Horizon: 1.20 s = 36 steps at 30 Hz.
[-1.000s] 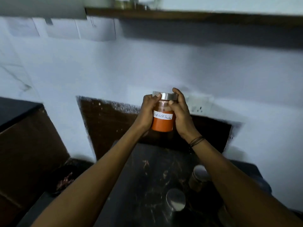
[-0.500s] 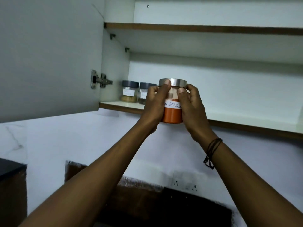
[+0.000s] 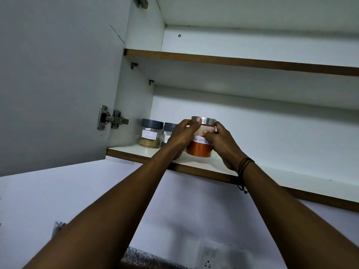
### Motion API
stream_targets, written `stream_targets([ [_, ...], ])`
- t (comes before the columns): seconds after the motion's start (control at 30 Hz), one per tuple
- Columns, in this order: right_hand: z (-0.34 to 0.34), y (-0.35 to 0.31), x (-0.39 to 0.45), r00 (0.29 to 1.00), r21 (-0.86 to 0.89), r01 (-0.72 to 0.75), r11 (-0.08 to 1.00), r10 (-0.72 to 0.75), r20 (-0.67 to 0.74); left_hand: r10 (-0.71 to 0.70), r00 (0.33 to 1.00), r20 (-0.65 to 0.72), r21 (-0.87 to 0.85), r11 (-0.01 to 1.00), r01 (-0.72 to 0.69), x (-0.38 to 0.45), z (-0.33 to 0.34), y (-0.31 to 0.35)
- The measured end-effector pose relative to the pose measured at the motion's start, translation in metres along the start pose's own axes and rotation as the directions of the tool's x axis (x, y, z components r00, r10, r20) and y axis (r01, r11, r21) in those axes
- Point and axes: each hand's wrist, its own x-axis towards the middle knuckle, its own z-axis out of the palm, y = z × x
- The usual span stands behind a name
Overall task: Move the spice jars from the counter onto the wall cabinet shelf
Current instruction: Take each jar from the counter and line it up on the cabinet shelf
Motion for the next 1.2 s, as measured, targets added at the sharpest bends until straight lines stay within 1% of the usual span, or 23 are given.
stream_targets([
  [0.1,0.000,0.006,0.020,0.999,-0.021,-0.016,1.000,0.017,0.052,-0.003,1.000,0.001,0.064,0.998,0.003,0.016,-0.007,-0.007],
  [0.2,0.004,0.013,0.039,0.996,-0.039,-0.057,0.998,0.059,0.069,0.025,0.999,-0.041,0.121,0.993,-0.020,0.029,-0.010,-0.009],
  [0.3,0.008,0.026,0.050,0.993,-0.081,-0.112,0.990,0.116,0.037,0.059,0.994,-0.095,0.281,0.959,-0.030,0.036,-0.006,-0.013],
  [0.4,0.012,0.036,0.056,0.986,-0.117,-0.164,0.980,0.167,0.018,0.076,0.990,-0.117,0.416,0.909,-0.020,0.042,-0.001,-0.018],
  [0.53,0.013,0.040,0.064,0.982,-0.268,-0.190,0.944,0.185,-0.045,0.152,0.966,-0.207,0.539,0.842,-0.017,0.049,0.000,-0.020],
  [0.6,0.014,0.041,0.065,0.981,-0.348,-0.195,0.917,0.177,-0.082,0.170,0.959,-0.226,0.590,0.807,-0.004,0.049,0.002,-0.023],
  [0.7,0.015,0.045,0.065,0.979,-0.464,-0.202,0.862,0.179,-0.094,0.139,0.967,-0.214,0.601,0.799,0.018,0.046,0.002,-0.027],
  [0.87,0.015,0.044,0.059,0.981,-0.490,-0.195,0.850,0.175,-0.087,0.098,0.977,-0.189,0.574,0.818,0.029,0.037,0.004,-0.026],
  [0.97,0.017,0.037,0.047,0.983,-0.459,-0.182,0.870,0.174,-0.061,0.094,0.981,-0.172,0.562,0.827,0.020,0.026,0.005,-0.024],
  [1.07,0.017,0.025,0.029,0.991,-0.460,-0.131,0.878,0.120,-0.054,0.116,0.980,-0.161,0.573,0.820,-0.003,0.011,0.005,-0.019],
  [1.13,0.015,0.016,0.007,0.997,-0.567,-0.067,0.821,0.031,-0.074,0.143,0.980,-0.136,0.590,0.806,-0.036,-0.005,0.005,-0.012],
  [1.2,0.011,0.008,-0.020,0.988,-0.656,0.009,0.754,-0.107,-0.110,0.208,0.972,-0.110,0.598,0.795,-0.103,-0.028,0.007,-0.005],
])
